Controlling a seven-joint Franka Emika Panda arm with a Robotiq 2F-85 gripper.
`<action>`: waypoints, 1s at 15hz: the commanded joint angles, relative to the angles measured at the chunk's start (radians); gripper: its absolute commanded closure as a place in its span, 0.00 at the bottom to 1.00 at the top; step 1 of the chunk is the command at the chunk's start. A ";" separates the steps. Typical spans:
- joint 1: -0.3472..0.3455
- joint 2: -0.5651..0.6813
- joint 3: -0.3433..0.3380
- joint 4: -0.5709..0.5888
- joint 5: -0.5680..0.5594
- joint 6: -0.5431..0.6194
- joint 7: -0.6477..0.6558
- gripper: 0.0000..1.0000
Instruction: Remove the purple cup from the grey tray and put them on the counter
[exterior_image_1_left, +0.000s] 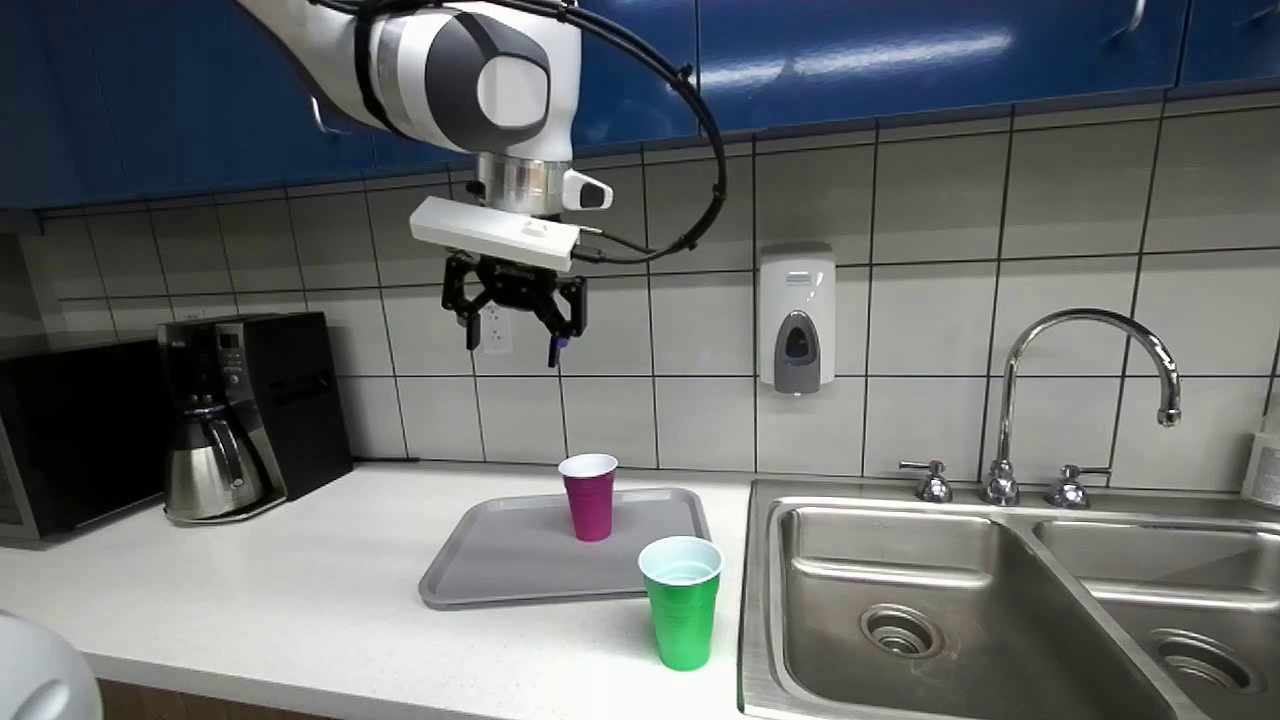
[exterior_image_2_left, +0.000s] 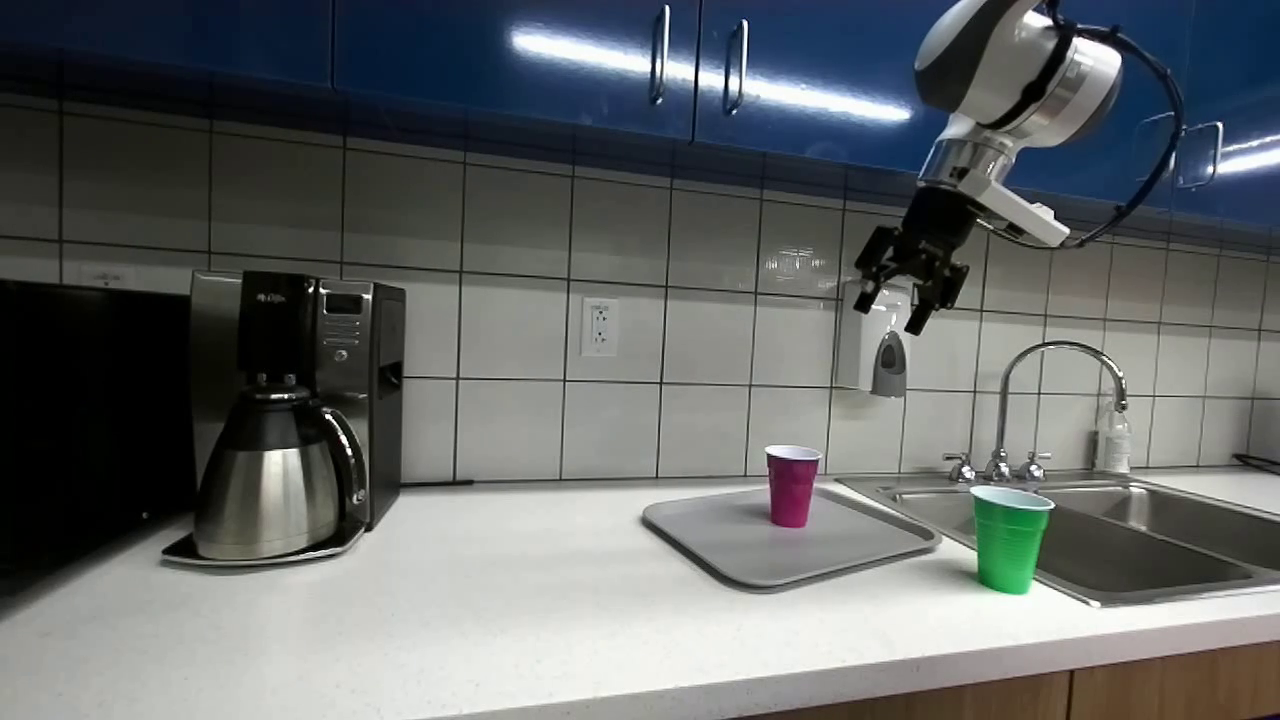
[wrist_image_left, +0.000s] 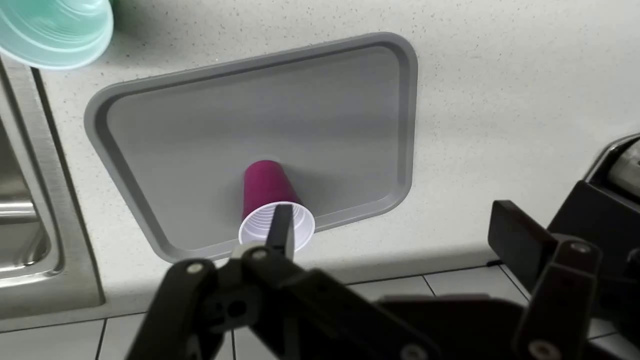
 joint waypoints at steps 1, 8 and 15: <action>-0.018 0.013 0.034 -0.020 -0.017 0.062 -0.042 0.00; -0.014 0.088 0.065 -0.025 -0.047 0.177 -0.041 0.00; -0.016 0.222 0.093 0.000 -0.053 0.299 -0.036 0.00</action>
